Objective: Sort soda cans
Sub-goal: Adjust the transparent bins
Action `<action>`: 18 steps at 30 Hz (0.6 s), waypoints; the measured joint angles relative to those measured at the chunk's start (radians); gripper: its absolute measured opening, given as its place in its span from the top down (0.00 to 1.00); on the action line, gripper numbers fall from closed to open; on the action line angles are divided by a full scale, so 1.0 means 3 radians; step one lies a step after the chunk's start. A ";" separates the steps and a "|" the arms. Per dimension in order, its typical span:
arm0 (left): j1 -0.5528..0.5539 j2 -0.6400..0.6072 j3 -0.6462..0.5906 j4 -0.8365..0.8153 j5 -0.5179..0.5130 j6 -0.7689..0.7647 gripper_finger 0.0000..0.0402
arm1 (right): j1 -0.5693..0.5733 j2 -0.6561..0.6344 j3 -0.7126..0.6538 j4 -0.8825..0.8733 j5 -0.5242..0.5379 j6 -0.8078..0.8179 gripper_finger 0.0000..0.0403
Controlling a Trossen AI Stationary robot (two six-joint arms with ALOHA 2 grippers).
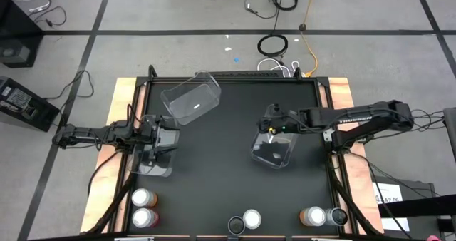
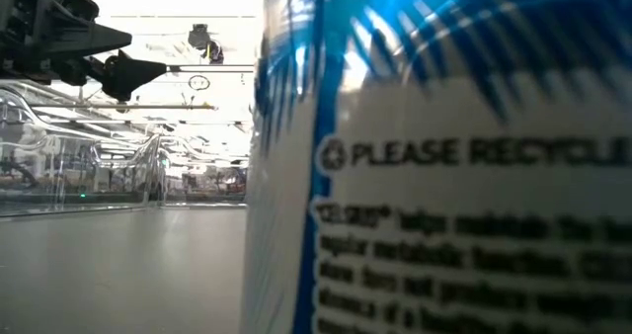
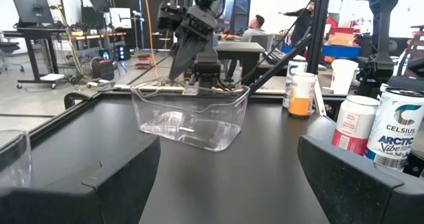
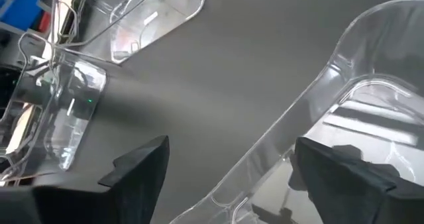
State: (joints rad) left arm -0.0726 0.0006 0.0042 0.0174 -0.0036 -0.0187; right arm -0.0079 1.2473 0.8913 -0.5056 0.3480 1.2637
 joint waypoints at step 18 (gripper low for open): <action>0.0001 0.0000 -0.0001 0.0000 0.0000 0.0000 0.09 | -0.0057 -0.0301 0.0001 -0.0683 -0.0142 0.0154 0.29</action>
State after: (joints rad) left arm -0.0723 0.0007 0.0040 0.0174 -0.0036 -0.0188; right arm -0.0250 1.1570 0.8917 -0.7106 0.3053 1.3099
